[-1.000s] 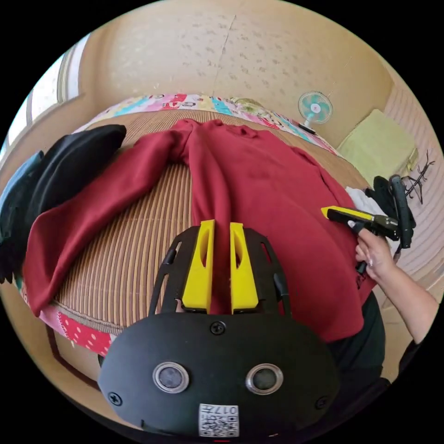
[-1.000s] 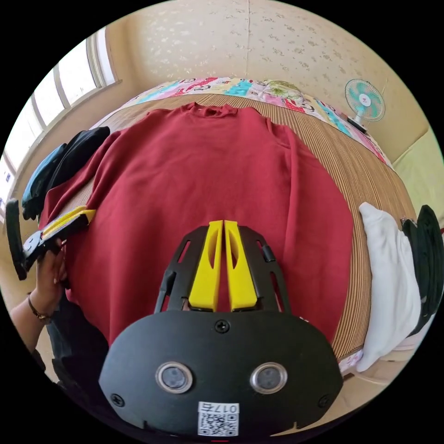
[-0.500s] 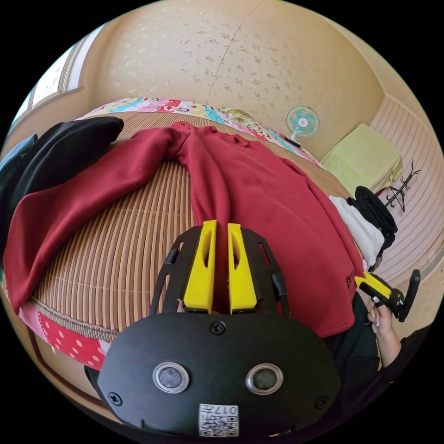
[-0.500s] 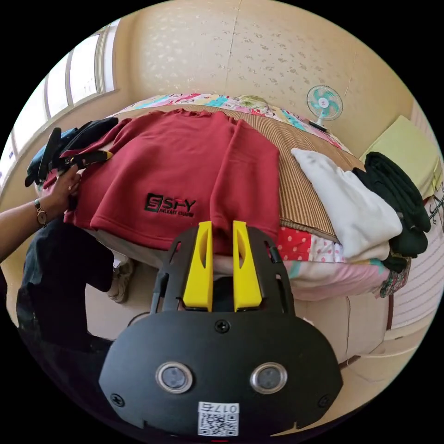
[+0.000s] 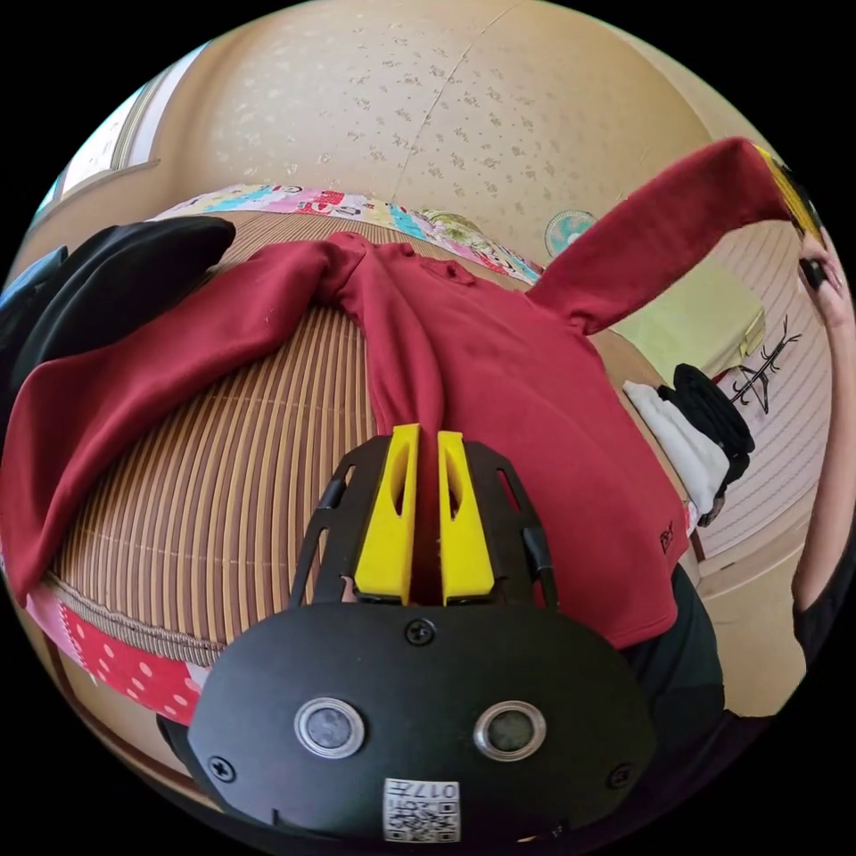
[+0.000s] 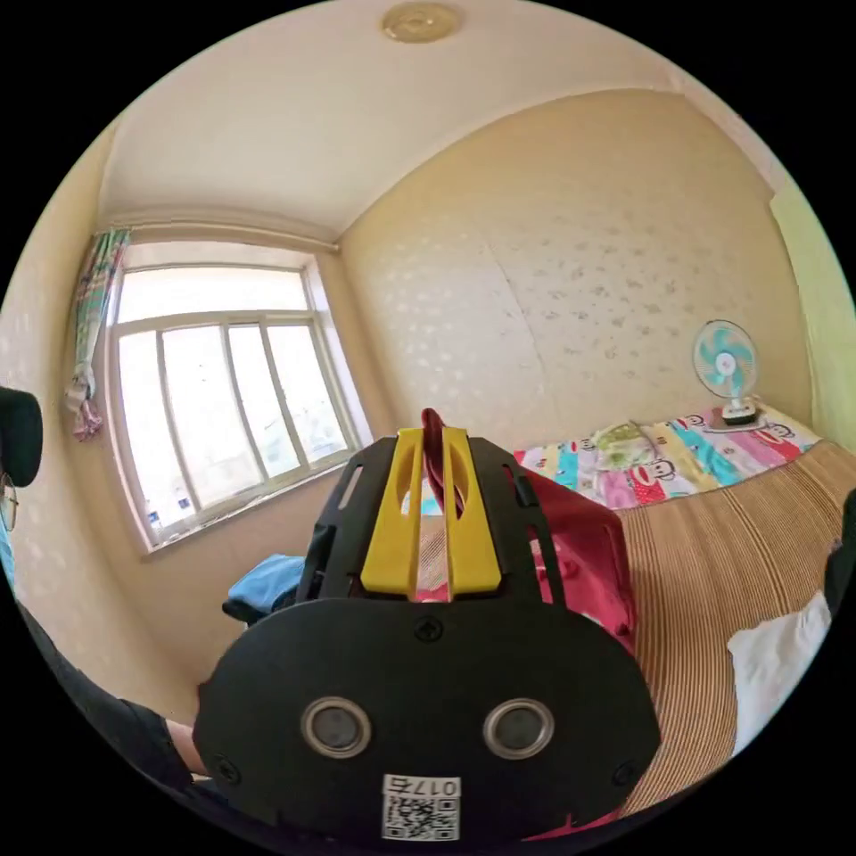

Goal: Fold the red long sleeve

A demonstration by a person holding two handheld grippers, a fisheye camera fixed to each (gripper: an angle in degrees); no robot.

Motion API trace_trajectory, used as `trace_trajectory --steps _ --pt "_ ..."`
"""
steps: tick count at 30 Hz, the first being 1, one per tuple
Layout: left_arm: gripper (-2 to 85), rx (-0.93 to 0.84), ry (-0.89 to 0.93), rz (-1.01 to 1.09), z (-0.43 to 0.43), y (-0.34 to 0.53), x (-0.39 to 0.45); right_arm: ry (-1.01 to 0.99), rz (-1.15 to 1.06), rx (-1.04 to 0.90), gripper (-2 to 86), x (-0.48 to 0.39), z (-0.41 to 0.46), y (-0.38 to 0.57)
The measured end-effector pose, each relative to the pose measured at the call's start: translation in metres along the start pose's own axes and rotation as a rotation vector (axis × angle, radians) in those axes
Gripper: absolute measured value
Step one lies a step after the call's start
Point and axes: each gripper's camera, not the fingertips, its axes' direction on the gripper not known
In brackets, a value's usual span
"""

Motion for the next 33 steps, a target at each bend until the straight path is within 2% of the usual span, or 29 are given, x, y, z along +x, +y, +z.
trace_trajectory --steps 1,3,5,8,10,11,12,14,15,16,17,18,21,23,25,27,29,31,33 --pt "4.6 0.000 0.009 -0.004 -0.001 0.000 -0.002 -0.156 0.004 -0.143 6.8 0.000 0.051 -0.007" --pt "4.6 0.000 0.028 -0.012 -0.003 0.000 -0.006 -0.307 0.072 -0.302 7.6 0.004 0.102 0.000" --pt "4.7 0.003 0.053 -0.021 -0.005 0.001 -0.011 -0.305 0.086 -0.304 8.1 0.008 0.111 0.025" --pt "4.5 0.006 0.063 -0.022 -0.007 0.002 -0.013 0.008 0.083 -0.378 7.6 0.035 0.110 0.096" --pt "4.4 0.007 0.061 -0.021 -0.009 0.002 -0.013 0.406 0.054 -0.640 6.6 0.070 0.118 0.181" --pt "4.5 0.007 0.057 -0.020 -0.010 0.002 -0.012 0.501 0.041 -0.731 6.0 0.080 0.122 0.205" --pt "4.5 0.007 0.055 -0.019 -0.010 0.002 -0.012 0.672 -0.004 -0.944 4.9 0.100 0.128 0.256" --pt "4.5 0.003 0.054 -0.007 -0.011 0.002 -0.009 0.717 -0.113 -0.881 3.5 0.093 0.104 0.285" --pt "4.5 0.002 0.049 -0.003 -0.012 0.002 -0.008 0.886 -0.116 -0.894 2.7 0.091 0.098 0.283" --pt "4.4 0.000 0.046 -0.004 -0.013 0.002 -0.008 0.986 -0.137 -1.016 2.1 0.098 0.103 0.293" --pt "4.4 -0.001 0.051 -0.008 -0.014 0.001 -0.008 0.986 -0.155 -1.067 1.9 0.101 0.104 0.301" --pt "4.4 -0.001 0.054 -0.009 -0.015 0.001 -0.008 0.976 -0.228 -0.990 1.5 0.094 0.093 0.309" --pt "4.4 -0.003 0.073 -0.005 -0.021 0.005 -0.005 0.982 -0.228 -1.020 1.0 0.094 0.080 0.315" --pt "4.6 0.017 0.035 0.035 -0.033 0.021 0.008 0.925 -0.079 -0.984 0.9 0.103 0.059 0.306" --pt "4.7 0.073 -0.026 0.087 -0.045 0.046 0.022 0.795 0.182 -0.881 0.8 0.116 0.013 0.299" --pt "4.8 0.108 -0.084 0.100 -0.058 0.070 0.036 0.714 0.298 -0.821 0.7 0.116 -0.021 0.304" --pt "4.7 0.094 -0.042 -0.045 -0.078 0.085 0.035 0.693 0.299 -0.793 0.7 0.101 -0.047 0.313" --pt "4.9 0.066 0.033 -0.160 -0.093 0.091 0.027 0.737 0.206 -0.777 0.7 0.077 -0.065 0.324" --pt "5.2 0.011 0.086 -0.226 -0.101 0.090 0.021 0.740 0.220 -0.762 1.0 0.074 -0.077 0.321"
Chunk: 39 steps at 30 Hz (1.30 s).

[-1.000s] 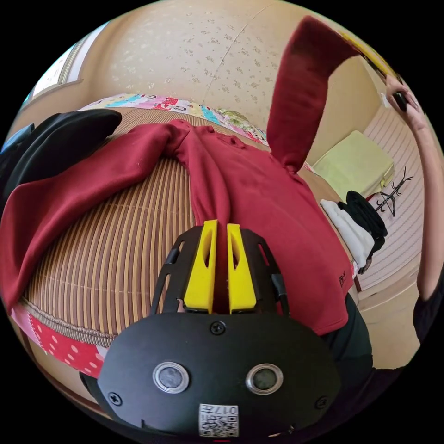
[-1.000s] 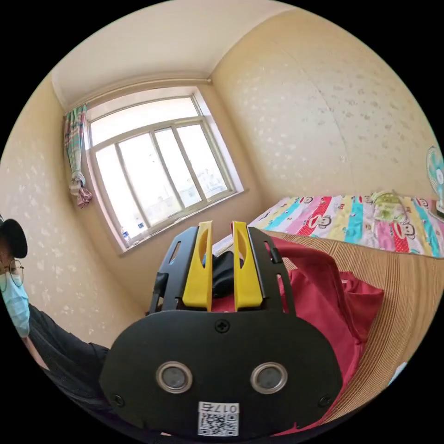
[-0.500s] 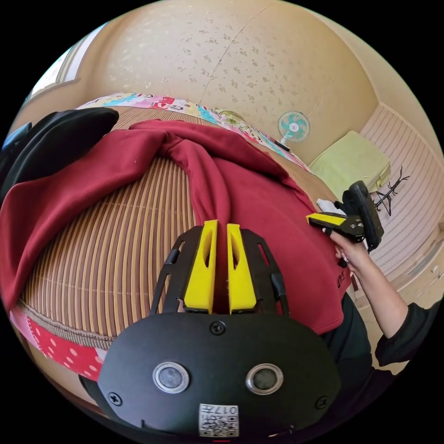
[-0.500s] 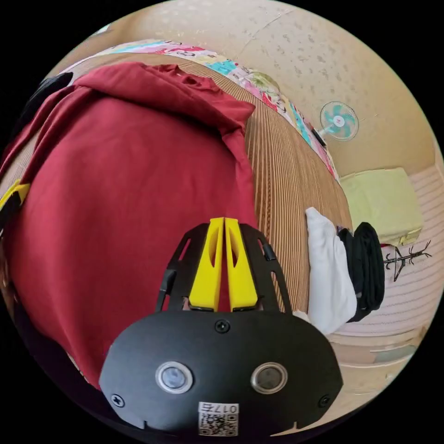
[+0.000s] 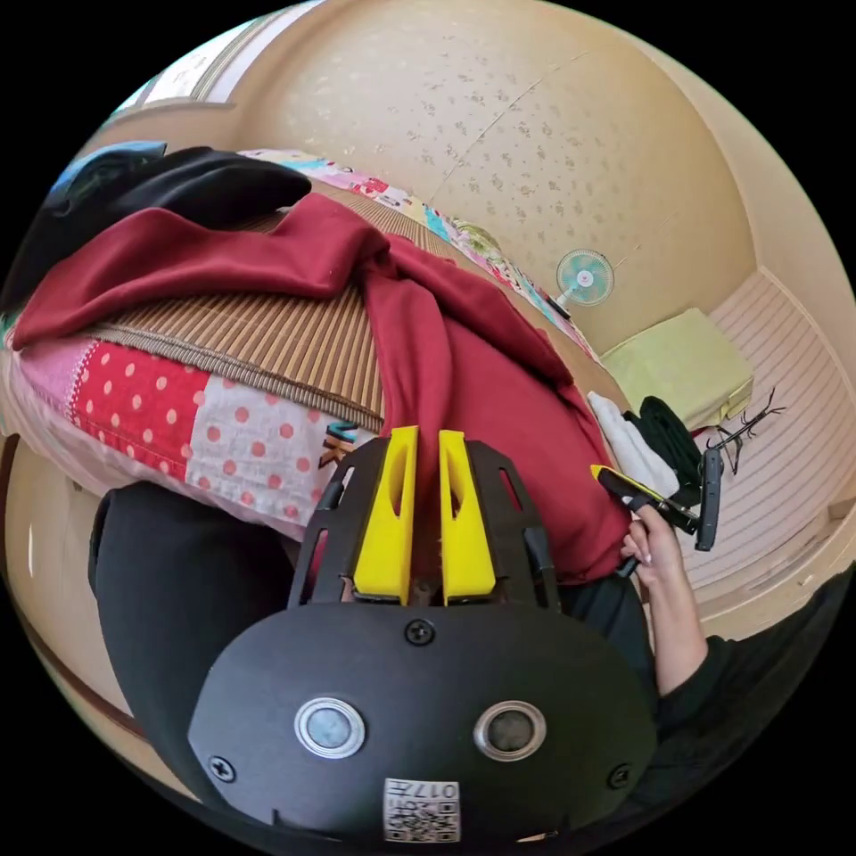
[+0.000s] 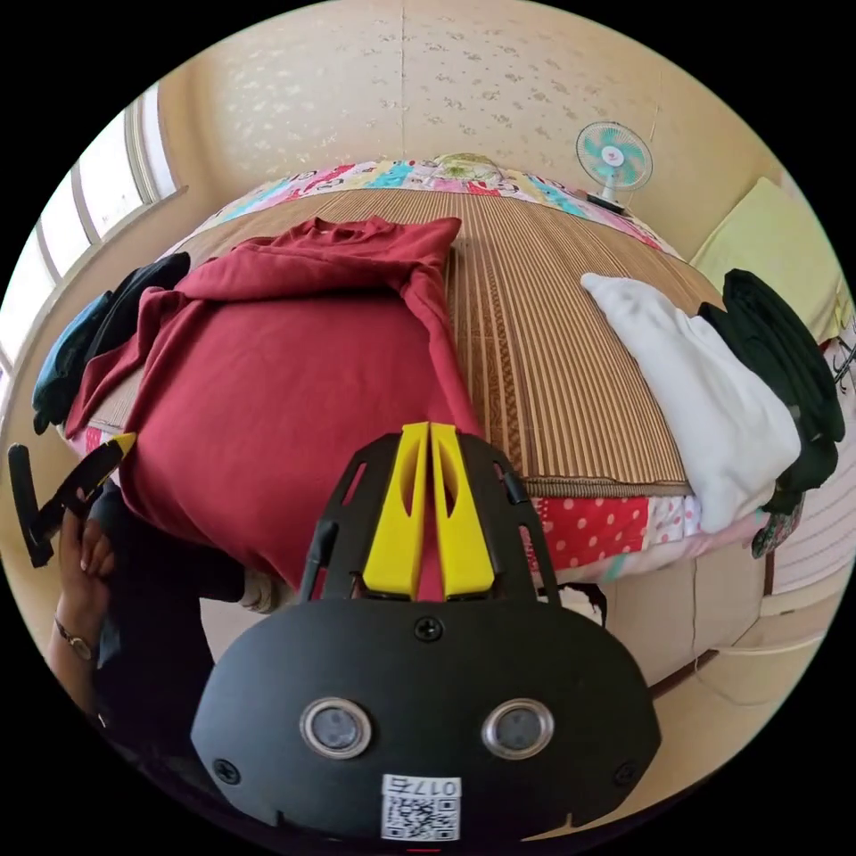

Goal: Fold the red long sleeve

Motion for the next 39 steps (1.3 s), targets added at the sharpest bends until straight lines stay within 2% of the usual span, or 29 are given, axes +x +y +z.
trace_trajectory --steps 2,3,4,6,11,12,15,18,24,27,29,30,32,33,34,36,38,39 --pt "6.0 -0.070 0.034 -0.032 -0.010 -0.016 -0.001 -0.100 0.083 0.019 1.4 0.017 -0.011 -0.008" --pt "6.3 -0.078 0.039 -0.032 -0.013 -0.021 0.000 -0.220 0.098 0.080 2.0 0.028 -0.022 -0.016" --pt "6.9 -0.075 0.053 -0.035 -0.020 -0.034 0.002 -0.352 0.081 0.168 2.8 0.036 -0.033 -0.027" --pt "8.3 -0.045 0.085 -0.047 -0.033 -0.052 0.006 -0.472 0.016 0.273 5.0 0.039 -0.042 -0.050" --pt "9.8 -0.034 0.116 -0.005 -0.038 -0.109 0.039 -0.355 -0.115 0.335 7.5 0.022 -0.011 -0.120" --pt "9.9 -0.041 0.105 0.012 -0.035 -0.115 0.044 -0.357 -0.148 0.285 7.7 0.018 0.008 -0.135" --pt "10.0 -0.090 0.042 0.080 -0.016 -0.139 0.073 -0.290 -0.146 -0.065 6.8 0.012 0.070 -0.163" --pt "10.6 -0.117 0.000 0.137 0.002 -0.163 0.101 -0.300 -0.126 -0.066 4.5 0.023 0.064 -0.165" --pt "15.2 -0.161 -0.231 0.157 0.058 -0.251 0.144 -0.282 -0.170 -0.036 3.3 0.022 0.054 -0.167" --pt "17.2 -0.259 -0.389 0.101 0.114 -0.286 0.142 -0.307 -0.161 -0.038 3.3 0.028 0.052 -0.172" --pt "16.3 -0.404 -0.545 0.039 0.161 -0.291 0.123 -0.346 -0.149 -0.039 3.5 0.035 0.051 -0.176" --pt "15.8 -0.434 -0.558 0.022 0.169 -0.288 0.117 -0.384 -0.134 -0.031 3.6 0.042 0.048 -0.178" --pt "11.9 -0.322 -0.530 -0.009 0.151 -0.277 0.119 -0.442 -0.069 0.039 4.0 0.059 0.033 -0.177" --pt "10.5 -0.315 -0.506 -0.018 0.146 -0.276 0.119 -0.458 -0.019 0.160 4.4 0.072 0.013 -0.173" --pt "7.8 -0.291 -0.462 -0.029 0.133 -0.273 0.119 -0.433 0.024 0.287 5.1 0.084 -0.008 -0.168" --pt "4.8 -0.205 -0.329 -0.031 0.104 -0.266 0.118 -0.352 0.062 0.371 6.4 0.092 -0.025 -0.169" --pt "4.2 0.027 -0.016 0.046 0.044 -0.247 0.118 -0.323 0.060 0.333 7.7 0.095 -0.017 -0.180" --pt "4.1 0.100 0.082 0.083 0.026 -0.240 0.117 -0.359 0.061 0.244 8.5 0.097 0.000 -0.191"
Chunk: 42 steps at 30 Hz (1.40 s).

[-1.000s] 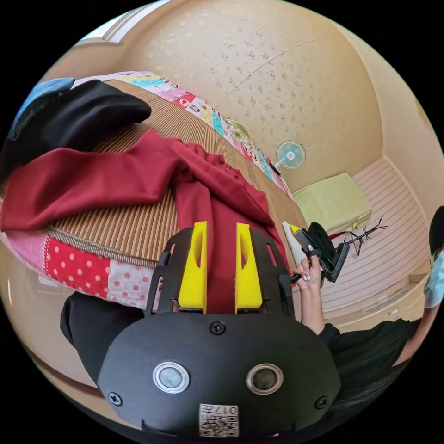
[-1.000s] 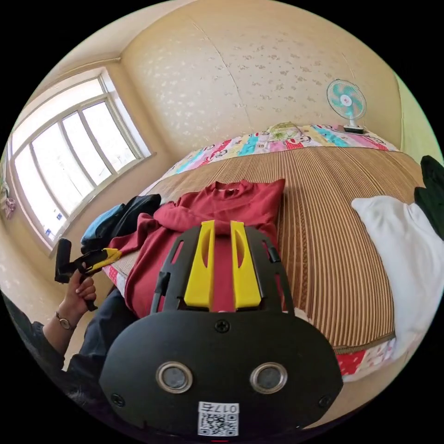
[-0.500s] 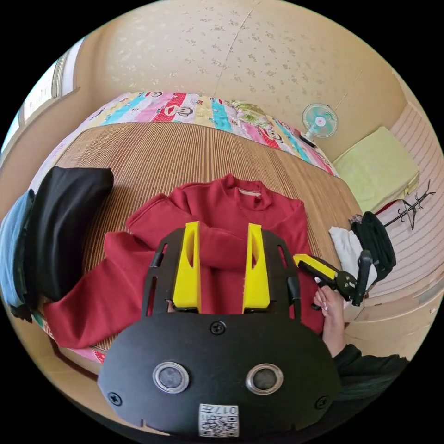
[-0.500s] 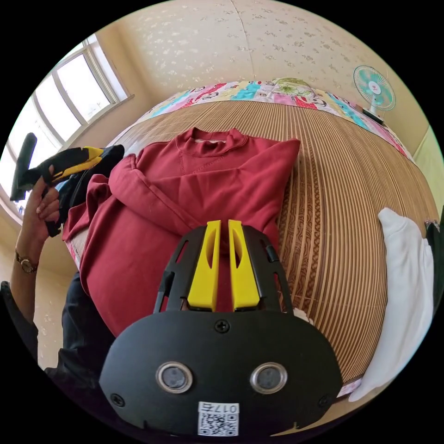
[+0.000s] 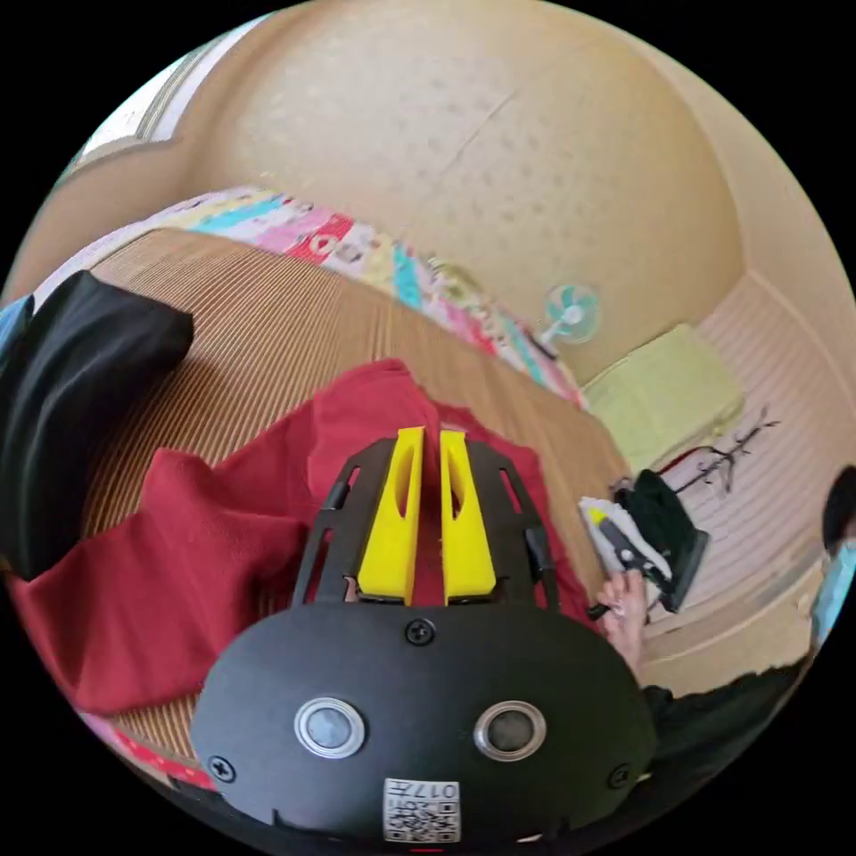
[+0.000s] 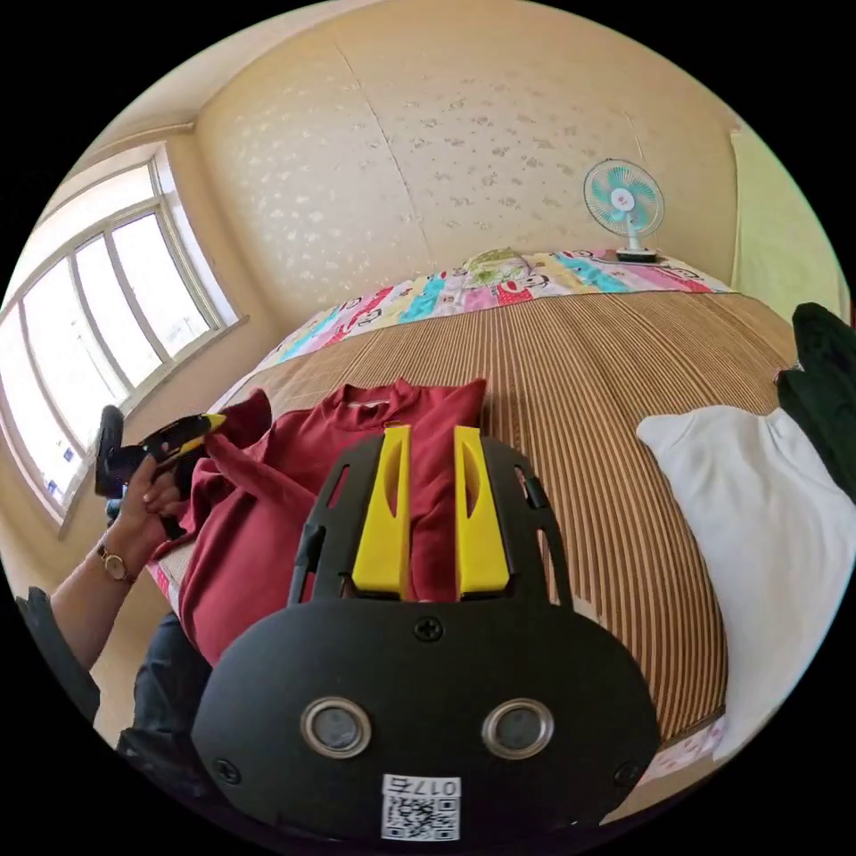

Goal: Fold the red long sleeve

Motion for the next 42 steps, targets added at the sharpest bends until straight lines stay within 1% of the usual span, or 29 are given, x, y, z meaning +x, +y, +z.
trace_trajectory --steps 1,2,3,4,5,6,7,8,10,12,15,17,19,20,21,22,23,25,27,30,32,33,35,36,37,39,40,41,42 --pt "4.0 0.124 0.174 0.026 -0.033 0.016 -0.004 -0.061 0.029 -0.091 9.1 0.007 0.018 -0.005" --pt "4.1 0.200 0.300 -0.015 -0.058 0.036 -0.016 -0.095 0.046 -0.118 9.0 0.010 0.025 -0.006" --pt "4.2 0.225 0.343 -0.052 -0.068 0.047 -0.024 -0.158 0.075 -0.125 8.7 0.014 0.031 -0.007" --pt "4.4 0.247 0.374 -0.146 -0.083 0.073 -0.041 -0.175 0.088 -0.097 8.6 0.013 0.029 -0.007" --pt "4.7 0.255 0.329 -0.242 -0.095 0.102 -0.056 -0.161 0.086 -0.080 8.5 0.010 0.028 -0.007" --pt "5.3 0.243 0.278 -0.292 -0.100 0.115 -0.063 -0.103 0.067 -0.053 8.6 0.003 0.025 -0.009" --pt "6.7 0.196 0.160 -0.375 -0.107 0.139 -0.076 -0.047 0.038 -0.044 8.7 -0.006 0.024 -0.012" --pt "10.9 0.156 0.097 -0.431 -0.113 0.156 -0.088 -0.029 0.024 -0.046 8.8 -0.010 0.025 -0.014" --pt "13.6 0.128 0.075 -0.467 -0.121 0.167 -0.098 -0.010 -0.010 -0.065 9.2 -0.023 0.032 -0.020" --pt "13.8 0.133 0.040 -0.430 -0.128 0.164 -0.096 -0.001 -0.030 -0.072 9.6 -0.033 0.037 -0.023" --pt "14.6 0.101 -0.112 -0.378 -0.130 0.138 -0.085 0.033 -0.086 -0.053 10.7 -0.052 0.040 -0.030" --pt "15.6 0.029 -0.298 -0.364 -0.118 0.115 -0.077 0.056 -0.108 -0.063 11.6 -0.062 0.044 -0.038" --pt "15.9 -0.064 -0.367 -0.336 -0.096 0.103 -0.075 0.074 -0.124 -0.128 12.6 -0.072 0.062 -0.056" --pt "15.4 -0.095 -0.424 -0.290 -0.083 0.099 -0.069 0.081 -0.126 -0.150 12.5 -0.074 0.070 -0.060" --pt "14.9 -0.106 -0.462 -0.261 -0.078 0.097 -0.064 0.113 -0.134 -0.213 12.1 -0.078 0.090 -0.068" --pt "13.6 -0.141 -0.526 -0.198 -0.069 0.095 -0.054 0.184 -0.142 -0.323 10.2 -0.080 0.119 -0.072" --pt "12.0 -0.166 -0.567 -0.160 -0.064 0.093 -0.046 0.222 -0.151 -0.351 9.3 -0.082 0.128 -0.072" --pt "7.5 -0.180 -0.563 -0.153 -0.066 0.090 -0.034 0.283 -0.165 -0.276 4.7 -0.095 0.119 -0.075" --pt "6.6 -0.140 -0.525 -0.142 -0.078 0.086 -0.019 0.269 -0.141 -0.210 3.8 -0.097 0.103 -0.078" --pt "6.2 -0.078 -0.447 0.018 -0.099 0.061 0.022 0.296 -0.080 -0.070 3.3 -0.093 0.066 -0.088" --pt "6.2 -0.022 -0.334 0.103 -0.106 0.032 0.046 0.354 -0.024 0.024 3.4 -0.085 0.043 -0.097" --pt "6.2 -0.017 -0.327 0.120 -0.105 0.024 0.050 0.369 0.007 0.060 3.5 -0.077 0.033 -0.105" --pt "6.5 0.002 -0.362 0.163 -0.091 -0.004 0.057 0.328 0.055 0.057 3.9 -0.059 0.033 -0.117" --pt "6.6 0.003 -0.368 0.159 -0.085 -0.009 0.055 0.323 0.100 0.027 4.3 -0.044 0.043 -0.123" --pt "7.0 -0.016 -0.367 0.125 -0.071 -0.017 0.043 0.373 0.123 -0.036 4.7 -0.031 0.062 -0.126" --pt "7.9 -0.110 -0.368 0.009 -0.043 -0.022 0.007 0.418 0.189 -0.159 7.5 -0.014 0.080 -0.131" --pt "8.4 -0.179 -0.382 -0.078 -0.031 -0.018 -0.019 0.374 0.192 -0.143 7.9 -0.014 0.066 -0.133" --pt "8.6 -0.189 -0.361 -0.142 -0.035 -0.010 -0.038 0.350 0.178 -0.104 8.2 -0.017 0.053 -0.132" --pt "8.5 -0.167 -0.326 -0.154 -0.043 -0.005 -0.043 0.326 0.148 -0.016 8.1 -0.028 0.024 -0.129"
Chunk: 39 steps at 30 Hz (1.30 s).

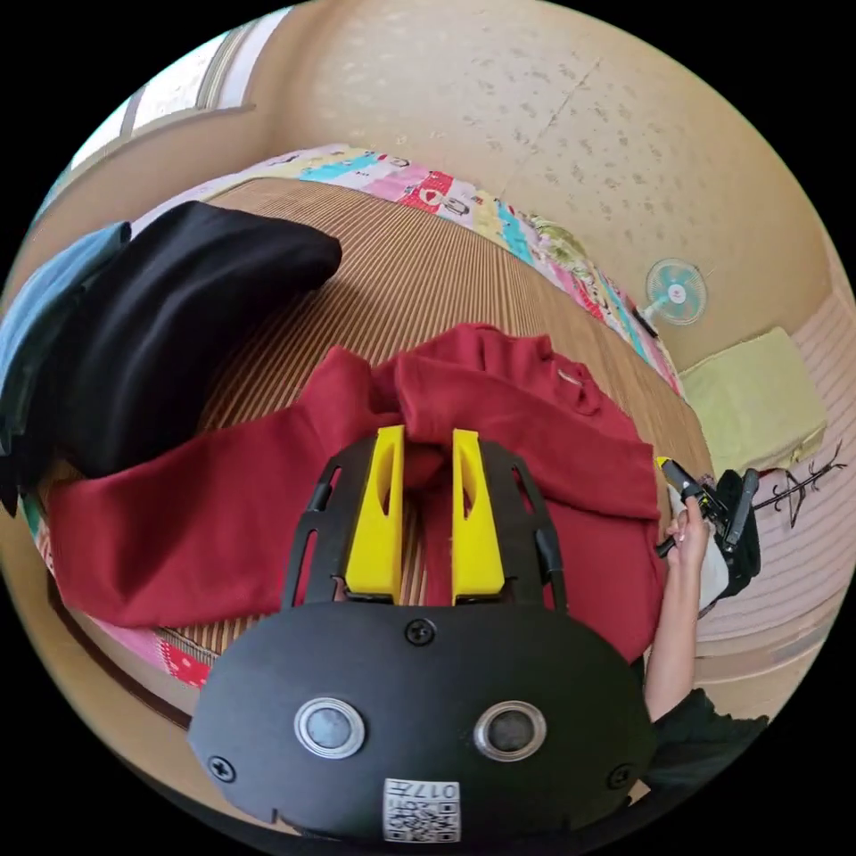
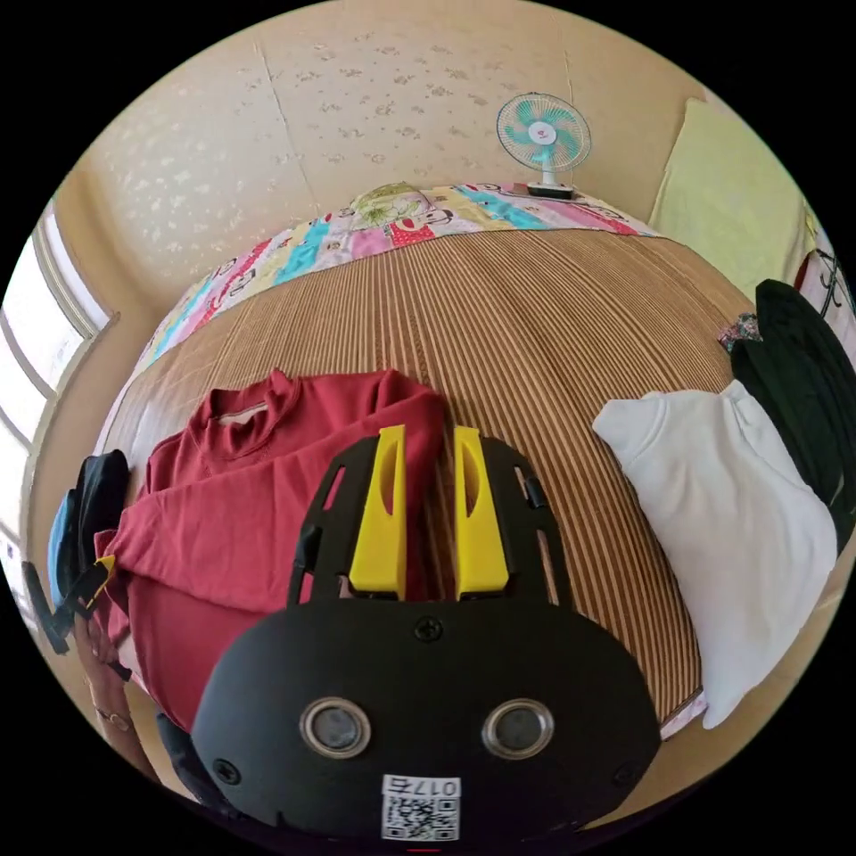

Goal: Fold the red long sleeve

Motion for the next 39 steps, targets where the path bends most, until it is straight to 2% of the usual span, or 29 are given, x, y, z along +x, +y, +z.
trace_trajectory --steps 1,3,7,8,10,13,16,18,21,22,25,28,32,34,36,39 --pt "8.3 0.068 0.071 0.002 -0.020 0.014 -0.012 -0.004 -0.019 0.058 8.1 -0.004 -0.029 0.006" --pt "9.7 0.135 0.059 -0.007 -0.055 0.039 -0.025 -0.057 -0.068 0.089 8.4 -0.012 -0.062 0.018" --pt "11.6 0.102 -0.083 -0.023 -0.113 0.094 -0.057 -0.367 -0.245 -0.053 7.2 -0.025 -0.069 0.063" --pt "12.1 0.111 -0.090 -0.070 -0.128 0.107 -0.075 -0.377 -0.258 -0.089 6.8 -0.025 -0.059 0.070" --pt "13.5 0.151 -0.081 -0.212 -0.152 0.123 -0.114 -0.420 -0.195 -0.282 4.6 -0.010 -0.028 0.070" --pt "16.4 0.268 -0.020 -0.525 -0.183 0.147 -0.190 -0.603 -0.107 -0.321 2.9 0.029 -0.035 0.056" --pt "16.6 0.306 0.090 -0.697 -0.185 0.152 -0.246 -0.758 -0.057 -0.259 1.8 0.062 -0.051 0.057" --pt "15.5 0.301 0.115 -0.729 -0.182 0.145 -0.268 -0.914 -0.079 -0.171 1.3 0.082 -0.069 0.059" --pt "10.8 0.329 0.187 -0.741 -0.183 0.139 -0.294 -1.106 -0.029 0.017 0.9 0.124 -0.095 0.069" --pt "5.9 0.334 0.204 -0.763 -0.186 0.141 -0.302 -1.142 0.020 0.038 0.8 0.138 -0.098 0.070" --pt "0.5 0.416 0.265 -0.709 -0.210 0.144 -0.314 -1.144 0.023 0.000 0.7 0.144 -0.105 0.062" --pt "-0.6 0.362 0.193 -0.661 -0.232 0.133 -0.314 -1.063 -0.021 -0.060 0.6 0.138 -0.115 0.053" --pt "-0.6 0.565 0.111 -0.551 -0.300 0.129 -0.292 -1.092 0.010 -0.051 0.5 0.152 -0.123 0.049" --pt "-0.1 0.568 0.055 -0.542 -0.319 0.121 -0.284 -1.099 0.005 -0.051 0.5 0.156 -0.129 0.046" --pt "2.4 0.497 0.017 -0.546 -0.317 0.110 -0.282 -1.099 0.006 -0.048 0.5 0.159 -0.134 0.044" --pt "15.2 0.309 0.116 -0.641 -0.272 0.102 -0.301 -1.108 0.015 -0.036 0.5 0.166 -0.141 0.042"
